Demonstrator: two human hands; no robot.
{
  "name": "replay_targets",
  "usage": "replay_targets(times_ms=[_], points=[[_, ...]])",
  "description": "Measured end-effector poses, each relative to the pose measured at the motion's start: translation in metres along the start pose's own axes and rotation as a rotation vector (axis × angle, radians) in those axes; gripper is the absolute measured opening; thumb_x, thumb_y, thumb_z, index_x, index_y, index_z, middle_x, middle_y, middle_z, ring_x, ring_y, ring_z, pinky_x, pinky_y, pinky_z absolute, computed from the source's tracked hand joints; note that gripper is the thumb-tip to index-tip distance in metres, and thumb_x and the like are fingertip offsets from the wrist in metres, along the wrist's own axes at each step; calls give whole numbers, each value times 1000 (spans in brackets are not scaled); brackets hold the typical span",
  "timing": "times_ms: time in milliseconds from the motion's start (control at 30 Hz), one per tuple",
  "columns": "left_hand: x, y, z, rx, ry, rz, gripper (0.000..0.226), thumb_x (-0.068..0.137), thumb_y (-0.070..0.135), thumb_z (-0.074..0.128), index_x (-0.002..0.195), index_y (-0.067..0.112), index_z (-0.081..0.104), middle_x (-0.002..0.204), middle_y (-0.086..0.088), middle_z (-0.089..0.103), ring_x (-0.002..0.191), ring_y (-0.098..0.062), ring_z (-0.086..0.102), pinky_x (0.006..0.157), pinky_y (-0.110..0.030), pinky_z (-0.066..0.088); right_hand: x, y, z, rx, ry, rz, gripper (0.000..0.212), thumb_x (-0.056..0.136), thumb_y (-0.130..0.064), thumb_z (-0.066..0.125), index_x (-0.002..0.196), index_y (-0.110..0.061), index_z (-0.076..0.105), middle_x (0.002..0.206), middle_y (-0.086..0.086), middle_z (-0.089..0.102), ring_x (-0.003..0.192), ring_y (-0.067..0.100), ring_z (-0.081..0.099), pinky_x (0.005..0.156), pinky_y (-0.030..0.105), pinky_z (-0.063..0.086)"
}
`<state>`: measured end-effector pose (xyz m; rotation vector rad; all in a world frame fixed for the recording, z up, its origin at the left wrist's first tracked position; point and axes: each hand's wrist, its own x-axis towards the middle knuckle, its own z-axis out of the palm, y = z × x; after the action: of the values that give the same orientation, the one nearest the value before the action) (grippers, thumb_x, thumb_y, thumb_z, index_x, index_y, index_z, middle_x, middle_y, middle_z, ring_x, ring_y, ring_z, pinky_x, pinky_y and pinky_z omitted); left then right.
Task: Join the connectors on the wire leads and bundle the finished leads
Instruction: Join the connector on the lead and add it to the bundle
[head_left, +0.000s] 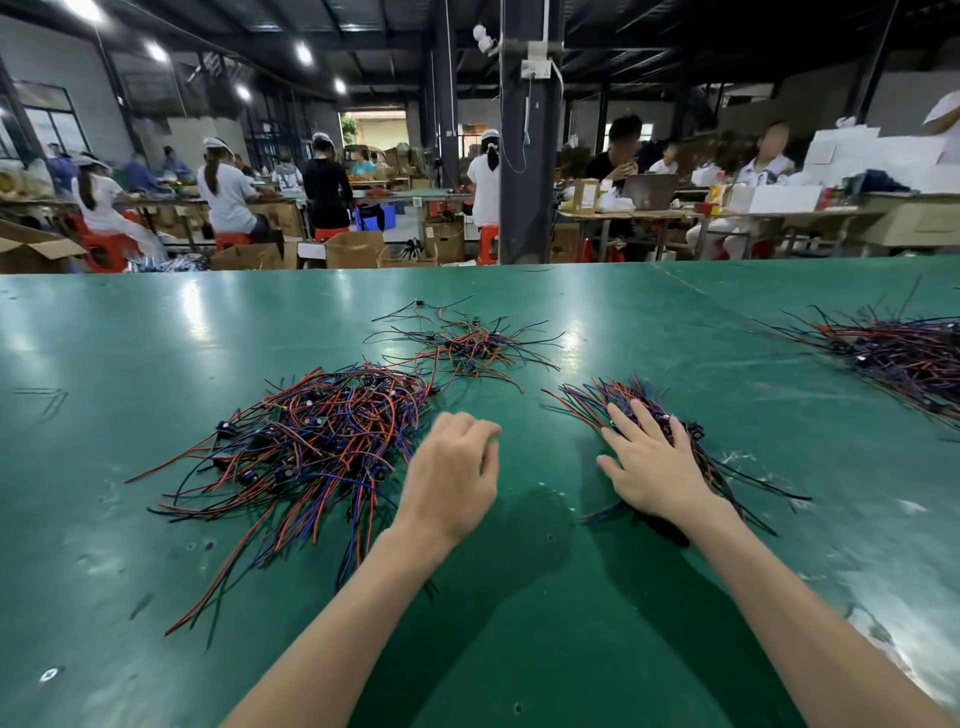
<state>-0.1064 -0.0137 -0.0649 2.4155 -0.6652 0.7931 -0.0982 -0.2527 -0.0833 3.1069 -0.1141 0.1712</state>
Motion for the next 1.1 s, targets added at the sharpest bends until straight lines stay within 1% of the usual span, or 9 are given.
replay_targets(times_ms=[100,200,333,467,700,800,867,967,1100], points=[[8,-16,-12,290,75,-236,28,93,24,51,116,15,63,120,-7,59,111,-24,45,93,-35,35,-2,-2,0,17,27,-4,49,100,-44,30,145,-25,32,161,-9,0,147,14,-10,116,50,-6],[9,-32,-21,442,-134,-512,30,97,29,41,118,19,60,129,-10,52,120,-28,40,99,-42,31,-3,-8,-1,52,61,-39,48,100,-44,33,144,-25,36,161,-8,3,147,12,-9,116,49,-5],[8,-33,-21,468,-197,-545,28,96,17,38,98,11,65,106,-6,64,105,-26,52,95,-43,35,-5,-18,-3,142,103,-88,45,99,-44,37,141,-25,41,161,-9,6,147,9,-7,117,46,-5],[10,-37,-22,390,-72,-538,28,97,14,40,104,15,68,101,-2,67,100,-22,56,94,-40,34,-8,-24,-5,237,138,-129,43,99,-42,40,138,-25,47,160,-10,12,147,6,-4,117,42,-5],[11,-21,-22,-14,270,-275,21,94,10,54,106,10,71,101,-5,71,97,-24,62,89,-37,39,-11,-34,-10,453,265,-171,29,97,-29,52,122,-17,62,146,-3,45,142,10,26,117,35,14],[9,-8,-18,-66,302,-177,18,91,9,58,105,9,71,102,-4,71,97,-22,62,88,-32,38,-14,-41,-14,729,322,-147,19,94,-16,58,104,-6,71,107,5,69,105,17,58,95,27,39],[5,3,-16,-83,316,-108,18,89,9,60,102,10,72,101,-3,71,94,-20,63,86,-29,37,-16,-46,-18,955,227,-86,19,95,-14,56,94,-6,73,88,3,71,87,16,61,82,30,45],[-2,21,-13,-116,291,53,19,88,17,57,97,11,73,96,0,72,87,-17,64,84,-29,38,-18,-57,-22,1445,-70,40,27,100,-20,46,89,-9,68,85,7,71,83,21,66,74,29,52],[-14,40,-5,-206,92,337,21,87,22,55,94,12,73,92,2,72,83,-18,64,79,-36,45,-18,-58,-26,1899,-383,176,37,102,-33,37,94,-5,60,77,9,69,61,16,63,58,25,54]])
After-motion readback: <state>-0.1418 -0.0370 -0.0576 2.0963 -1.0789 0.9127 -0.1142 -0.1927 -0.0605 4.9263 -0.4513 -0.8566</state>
